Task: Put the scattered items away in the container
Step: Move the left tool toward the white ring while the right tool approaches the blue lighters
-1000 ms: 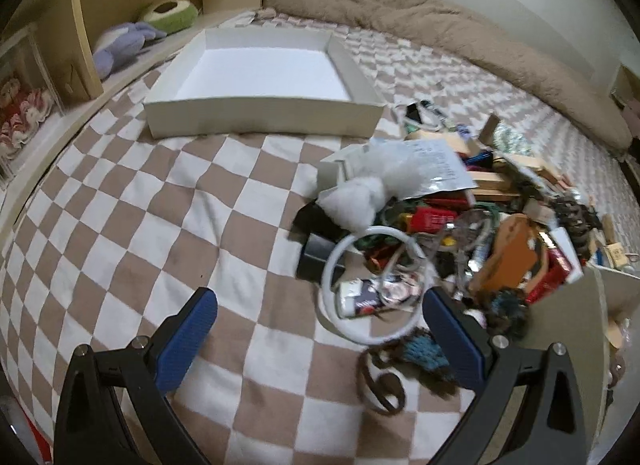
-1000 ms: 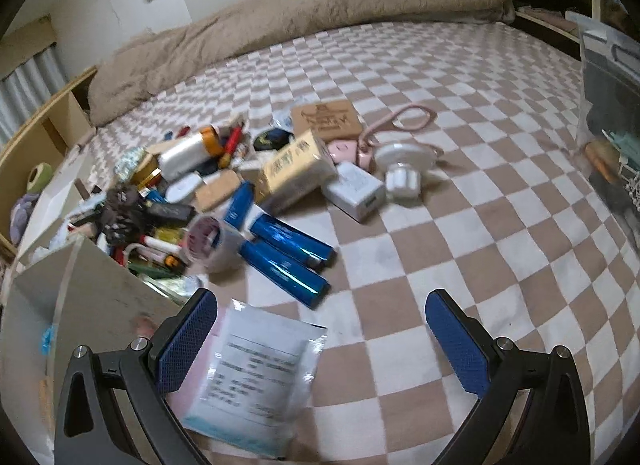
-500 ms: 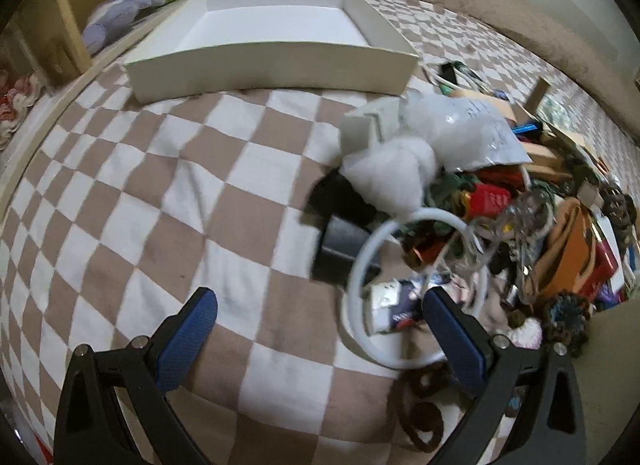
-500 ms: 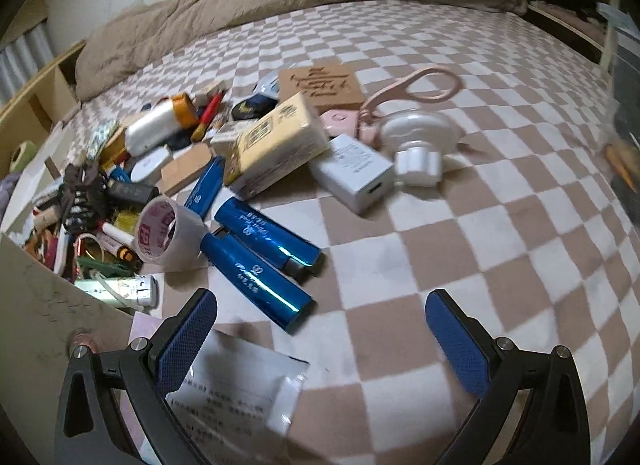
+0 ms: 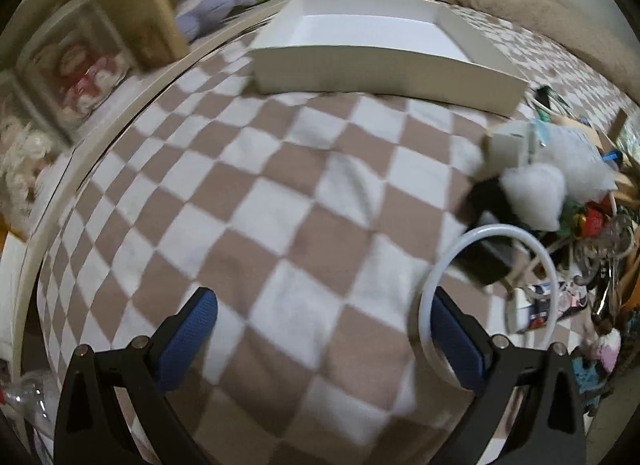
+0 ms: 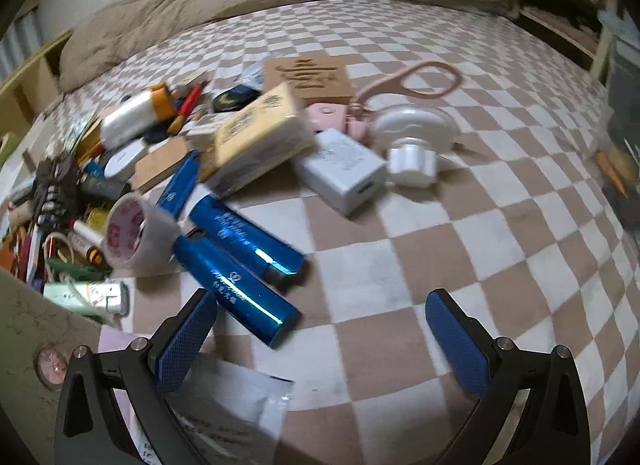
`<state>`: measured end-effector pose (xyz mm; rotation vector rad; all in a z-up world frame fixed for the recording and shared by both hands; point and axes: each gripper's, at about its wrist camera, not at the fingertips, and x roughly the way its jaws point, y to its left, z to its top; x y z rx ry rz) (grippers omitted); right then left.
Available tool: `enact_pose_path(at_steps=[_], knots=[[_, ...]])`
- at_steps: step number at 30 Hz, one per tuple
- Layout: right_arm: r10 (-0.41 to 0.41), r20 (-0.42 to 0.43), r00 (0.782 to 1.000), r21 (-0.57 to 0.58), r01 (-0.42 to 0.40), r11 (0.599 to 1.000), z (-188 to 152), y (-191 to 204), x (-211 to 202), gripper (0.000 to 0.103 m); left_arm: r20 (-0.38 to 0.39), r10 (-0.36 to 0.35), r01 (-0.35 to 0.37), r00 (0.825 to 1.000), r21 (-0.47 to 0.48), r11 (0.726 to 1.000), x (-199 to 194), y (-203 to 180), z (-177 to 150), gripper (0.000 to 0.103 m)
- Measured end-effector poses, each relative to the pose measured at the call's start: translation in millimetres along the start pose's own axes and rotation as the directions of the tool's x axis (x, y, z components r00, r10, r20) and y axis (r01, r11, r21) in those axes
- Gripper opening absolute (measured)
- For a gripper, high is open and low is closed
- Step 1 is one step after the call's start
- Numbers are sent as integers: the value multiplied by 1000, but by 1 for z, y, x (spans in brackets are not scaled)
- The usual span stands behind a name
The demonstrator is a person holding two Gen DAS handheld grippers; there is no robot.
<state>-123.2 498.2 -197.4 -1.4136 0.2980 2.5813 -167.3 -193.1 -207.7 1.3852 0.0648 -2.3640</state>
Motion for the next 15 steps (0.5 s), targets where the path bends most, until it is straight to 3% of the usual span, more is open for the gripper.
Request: enact_pose_path(at_steps=[11, 15], knots=[[-56, 28, 998, 110, 53, 993, -2, -30, -6, 103, -8, 54, -54, 999, -104, 993, -4, 40, -14, 103], [-34, 40, 999, 227, 24, 974, -4, -57, -9, 103, 26, 125, -124, 992, -59, 991, -9, 38, -17, 103]])
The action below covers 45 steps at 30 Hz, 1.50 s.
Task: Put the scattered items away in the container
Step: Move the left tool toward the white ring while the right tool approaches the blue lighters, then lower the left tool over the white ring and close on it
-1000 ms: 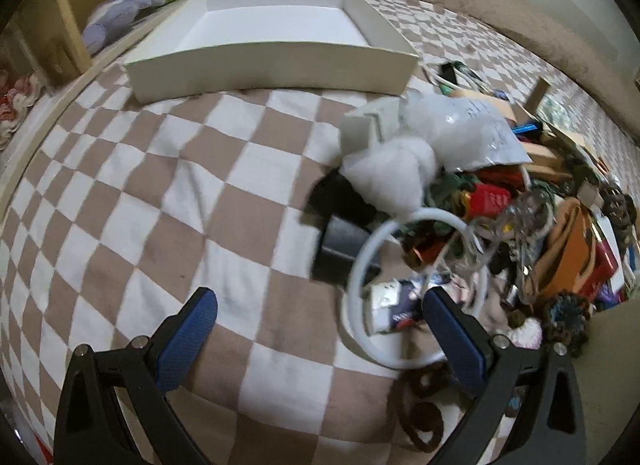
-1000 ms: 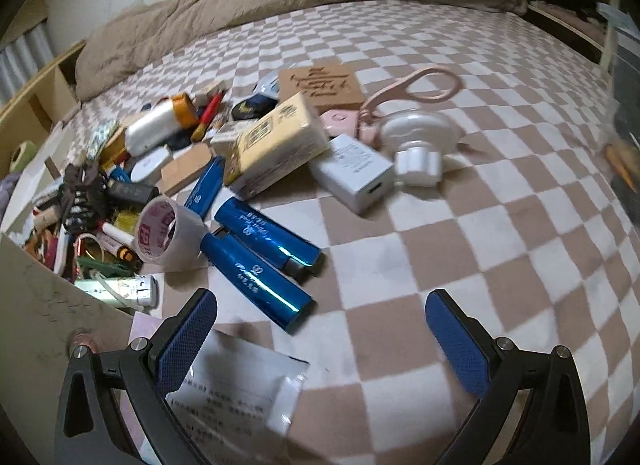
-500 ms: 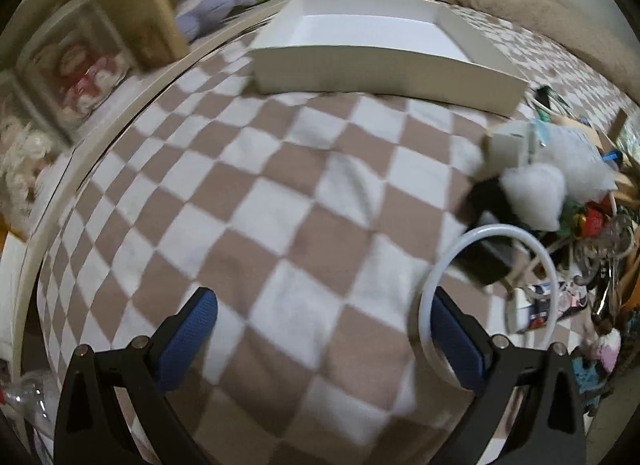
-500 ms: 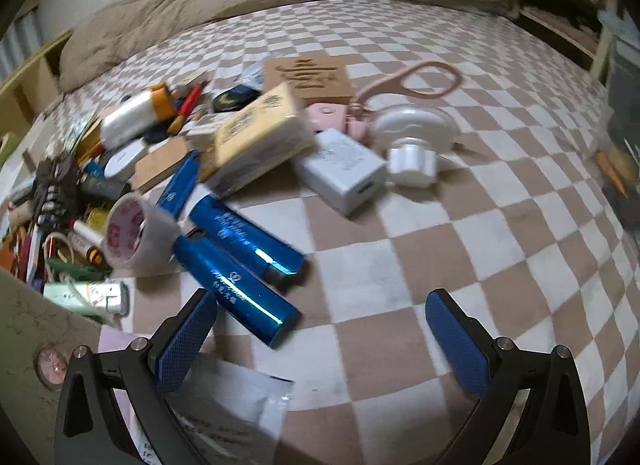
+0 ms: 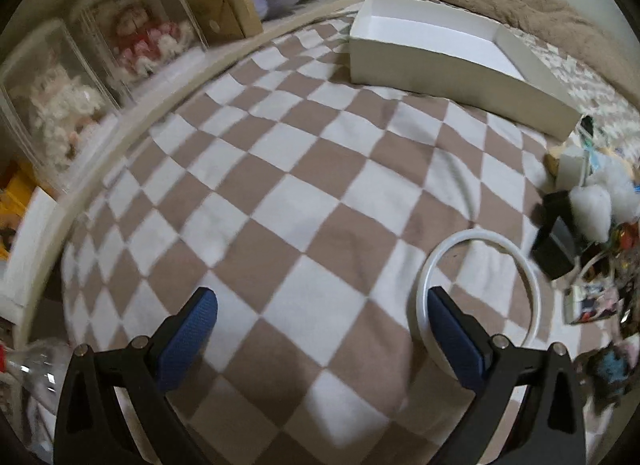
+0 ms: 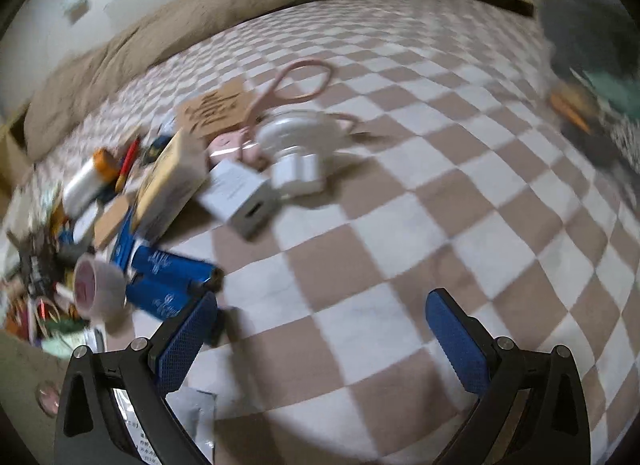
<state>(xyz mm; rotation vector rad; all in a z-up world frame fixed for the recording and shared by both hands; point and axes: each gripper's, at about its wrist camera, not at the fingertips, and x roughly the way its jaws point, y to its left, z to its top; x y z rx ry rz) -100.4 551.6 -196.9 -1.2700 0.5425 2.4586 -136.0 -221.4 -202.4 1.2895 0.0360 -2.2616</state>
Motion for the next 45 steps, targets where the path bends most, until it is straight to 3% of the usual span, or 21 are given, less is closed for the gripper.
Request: enact_pose_path(at_steps=[3, 10, 14, 19, 28, 35, 40, 45], knots=[[-22, 9, 1000, 8, 22, 1000, 0, -3, -3, 103, 17, 4, -5, 1000, 42, 999, -6, -4, -3, 103], [-37, 19, 999, -11, 38, 999, -6, -6, -5, 103, 21, -188, 185, 982, 97, 978, -27, -20, -5, 103], [21, 39, 999, 25, -22, 999, -6, -13, -8, 103, 16, -250, 246, 968, 129, 961, -28, -37, -6, 103], [90, 61, 994, 77, -94, 993, -8, -24, -13, 103, 11, -260, 252, 966, 198, 947, -20, -59, -10, 103], [-17, 26, 1000, -8, 18, 1000, -11, -5, -6, 103, 32, -255, 244, 966, 204, 948, -1, -70, -8, 103], [34, 34, 999, 2, -34, 999, -14, -6, -16, 103, 42, -243, 228, 969, 215, 950, -1, -71, -10, 103], [42, 0, 999, -121, -42, 992, -13, 30, -9, 103, 49, -245, 229, 968, 213, 950, -1, -71, -10, 103], [-83, -11, 996, -305, 76, 949, -17, 69, 10, 103, 62, -240, 222, 969, 215, 951, 0, -71, -11, 103]])
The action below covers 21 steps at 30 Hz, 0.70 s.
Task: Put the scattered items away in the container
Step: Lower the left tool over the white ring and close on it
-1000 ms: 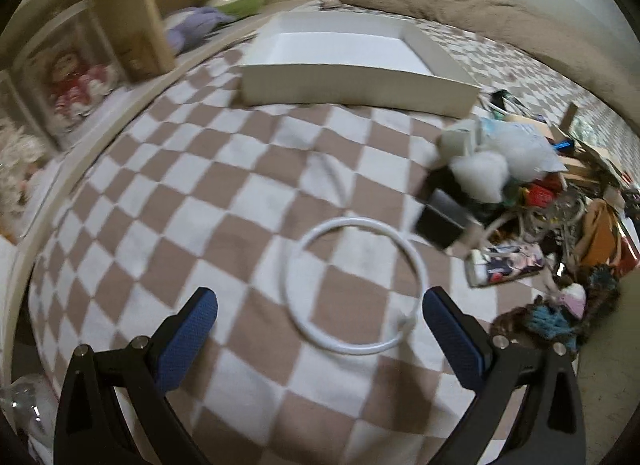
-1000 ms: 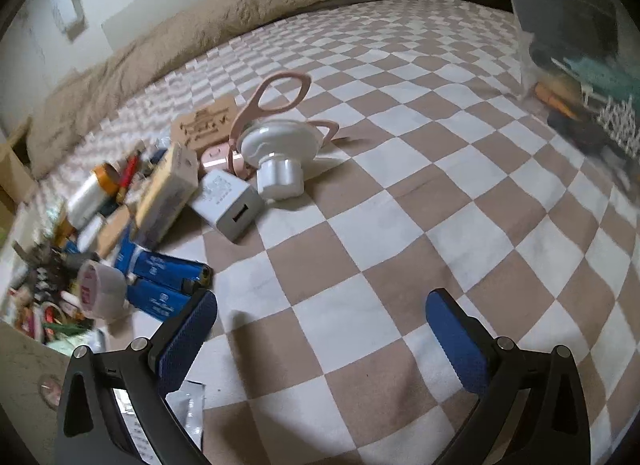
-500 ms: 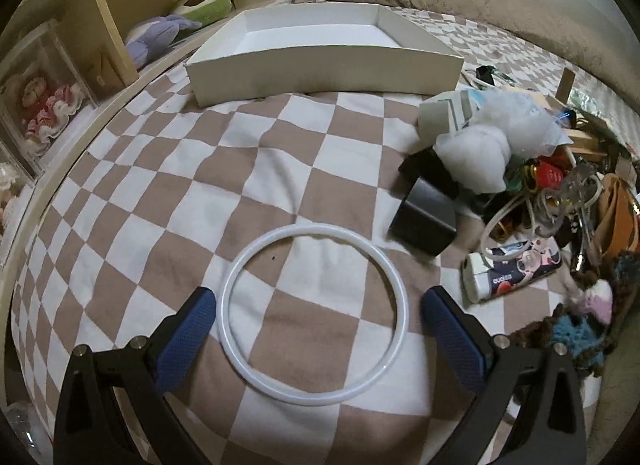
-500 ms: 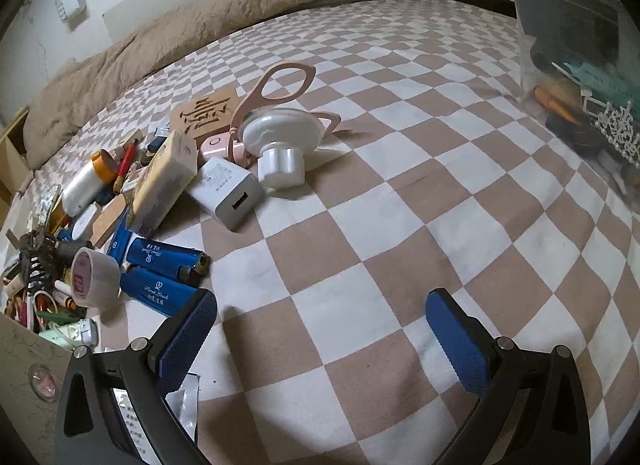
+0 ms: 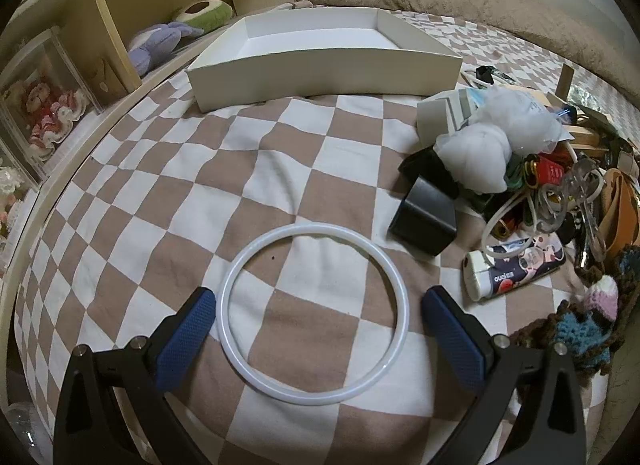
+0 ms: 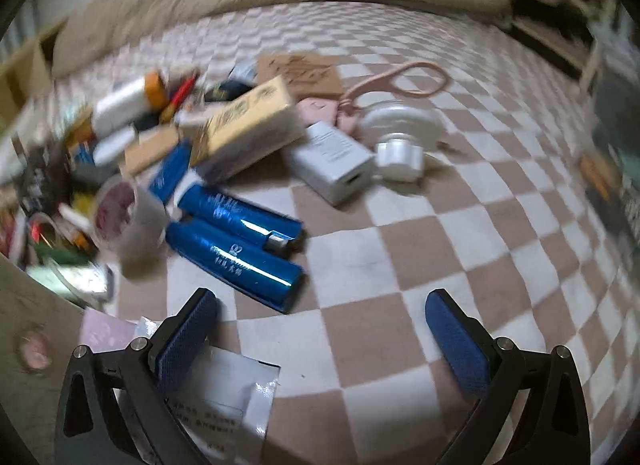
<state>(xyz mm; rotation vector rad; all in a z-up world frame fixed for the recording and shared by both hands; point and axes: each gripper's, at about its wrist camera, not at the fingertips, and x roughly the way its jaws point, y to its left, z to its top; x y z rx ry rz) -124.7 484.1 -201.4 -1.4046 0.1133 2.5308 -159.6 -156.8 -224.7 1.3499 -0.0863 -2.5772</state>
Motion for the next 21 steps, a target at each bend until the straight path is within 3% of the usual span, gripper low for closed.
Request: enact_pose_path(at_steps=[4, 10, 13, 17, 21], knots=[[-13, -19, 1000, 45, 14, 999, 7, -14, 4, 103, -2, 2, -2, 1000, 4, 1000, 0, 0, -1, 103], [1, -28, 1000, 213, 5, 977, 13, -58, 11, 103, 3, 0, 0, 1000, 1, 1000, 0, 0, -1, 103], [11, -9, 1000, 245, -9, 970, 12, -58, 6, 103, 6, 1, -1, 1000, 1, 1000, 0, 0, -1, 103], [22, 41, 999, 221, -31, 975, 6, -55, -3, 103, 16, -8, 8, 1000, 5, 1000, -1, 0, -1, 99], [64, 88, 994, 108, -73, 991, 8, -24, -14, 103, 40, -7, 5, 999, 49, 999, -7, -10, -2, 85]])
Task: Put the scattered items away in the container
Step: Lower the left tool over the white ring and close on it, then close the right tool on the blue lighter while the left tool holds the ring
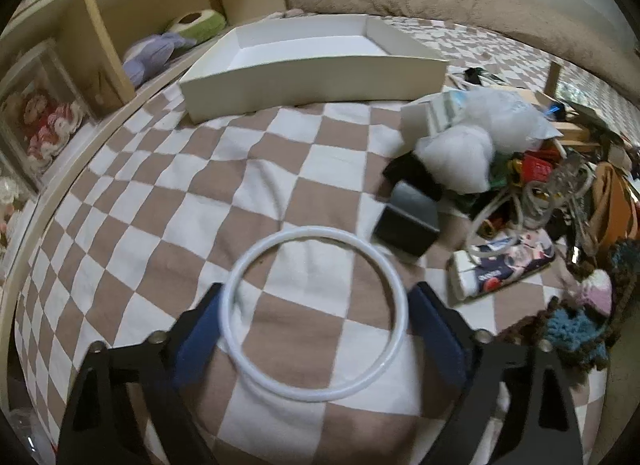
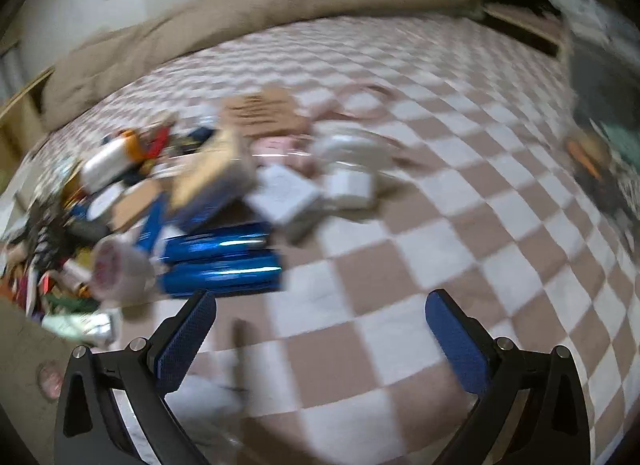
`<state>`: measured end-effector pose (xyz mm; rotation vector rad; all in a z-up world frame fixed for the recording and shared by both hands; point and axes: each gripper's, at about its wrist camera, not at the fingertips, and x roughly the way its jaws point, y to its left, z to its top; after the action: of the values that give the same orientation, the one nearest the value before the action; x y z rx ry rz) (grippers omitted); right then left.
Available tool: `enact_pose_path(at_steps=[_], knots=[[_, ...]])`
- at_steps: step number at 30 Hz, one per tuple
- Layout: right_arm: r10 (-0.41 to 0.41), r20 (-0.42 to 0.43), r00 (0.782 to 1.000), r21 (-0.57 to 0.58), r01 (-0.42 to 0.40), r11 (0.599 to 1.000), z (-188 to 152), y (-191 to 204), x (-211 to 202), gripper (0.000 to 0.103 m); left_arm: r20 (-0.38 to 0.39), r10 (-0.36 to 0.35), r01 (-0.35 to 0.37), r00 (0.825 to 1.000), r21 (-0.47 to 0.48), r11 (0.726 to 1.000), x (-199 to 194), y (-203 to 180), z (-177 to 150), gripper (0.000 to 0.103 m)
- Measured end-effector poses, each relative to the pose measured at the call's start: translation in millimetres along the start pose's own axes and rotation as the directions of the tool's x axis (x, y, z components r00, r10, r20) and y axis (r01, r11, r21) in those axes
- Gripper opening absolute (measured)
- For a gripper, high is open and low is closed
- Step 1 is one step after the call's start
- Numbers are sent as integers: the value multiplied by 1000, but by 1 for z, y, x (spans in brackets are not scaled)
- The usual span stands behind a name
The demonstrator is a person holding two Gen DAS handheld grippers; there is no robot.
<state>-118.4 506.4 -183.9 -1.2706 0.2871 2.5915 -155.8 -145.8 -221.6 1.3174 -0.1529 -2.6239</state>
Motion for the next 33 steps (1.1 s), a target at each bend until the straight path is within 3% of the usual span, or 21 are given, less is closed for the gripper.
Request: enact_pose_path(at_steps=[4, 8, 12, 16, 21, 25, 33], knots=[[-50, -1, 999, -152, 49, 987, 5, 41, 5, 103, -1, -7, 7, 1000, -5, 1000, 1, 1, 1, 84], [-55, -16, 998, -217, 50, 975, 7, 56, 10, 103, -1, -13, 13, 1000, -12, 1000, 1, 1, 0, 84], [-23, -61, 998, -188, 11, 982, 4, 49, 13, 103, -1, -13, 13, 1000, -13, 1000, 1, 1, 0, 84], [59, -103, 993, -69, -66, 995, 9, 42, 22, 103, -1, -12, 12, 1000, -12, 1000, 1, 1, 0, 84], [-6, -84, 996, -107, -3, 994, 6, 52, 26, 98, -1, -13, 13, 1000, -12, 1000, 2, 1, 0, 84], [2, -73, 997, -135, -12, 991, 3, 53, 20, 83, -1, -13, 13, 1000, -13, 1000, 2, 1, 0, 84], [13, -56, 998, -134, -21, 991, -9, 45, 6, 83, -6, -14, 14, 1000, -14, 1000, 2, 1, 0, 84]])
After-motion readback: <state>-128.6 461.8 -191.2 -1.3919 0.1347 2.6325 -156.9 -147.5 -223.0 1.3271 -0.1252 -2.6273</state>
